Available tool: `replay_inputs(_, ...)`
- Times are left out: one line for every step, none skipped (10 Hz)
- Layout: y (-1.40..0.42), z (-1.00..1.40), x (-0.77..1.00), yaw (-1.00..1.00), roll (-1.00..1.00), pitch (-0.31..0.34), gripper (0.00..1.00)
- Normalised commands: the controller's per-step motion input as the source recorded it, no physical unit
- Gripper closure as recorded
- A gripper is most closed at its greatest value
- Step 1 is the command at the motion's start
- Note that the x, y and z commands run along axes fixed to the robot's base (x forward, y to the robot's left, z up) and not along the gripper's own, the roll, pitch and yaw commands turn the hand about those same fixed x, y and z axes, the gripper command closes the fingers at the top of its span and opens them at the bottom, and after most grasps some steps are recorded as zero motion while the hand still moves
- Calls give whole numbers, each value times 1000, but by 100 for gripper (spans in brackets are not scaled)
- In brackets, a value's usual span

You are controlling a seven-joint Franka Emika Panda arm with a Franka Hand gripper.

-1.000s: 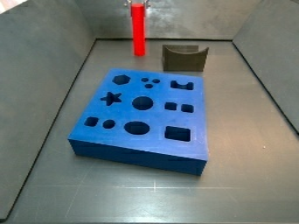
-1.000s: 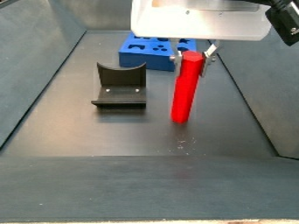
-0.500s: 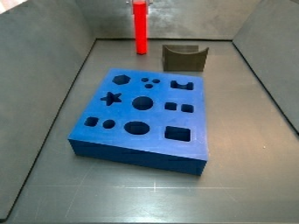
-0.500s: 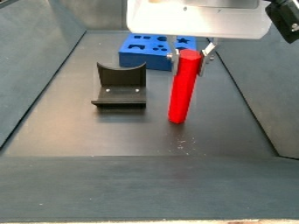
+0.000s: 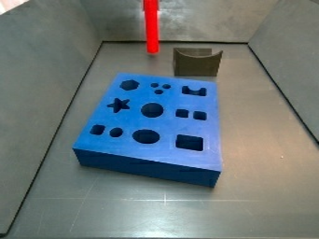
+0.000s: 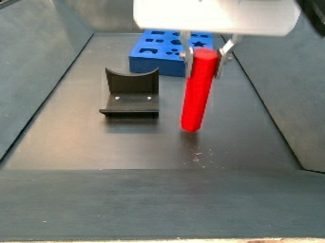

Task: Pick up the hexagon object. Move up. Move to above the board. Insert the hexagon object.
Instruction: Move up, then move to above the board.

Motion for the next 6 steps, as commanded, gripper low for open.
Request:
replay_inputs(-50,659,-75,5,-12,52,100)
replay_inputs(-29,473,-47,3,6,48,100)
replay_inputs(-14,305,-28,2,20,53,100)
replay_inputs(126,873,1000,-56,152,133,100)
replay_inputs(122,801,1000,-54,143,173,100)
replay_inputs(96,732,1000,-35,116,205,100)
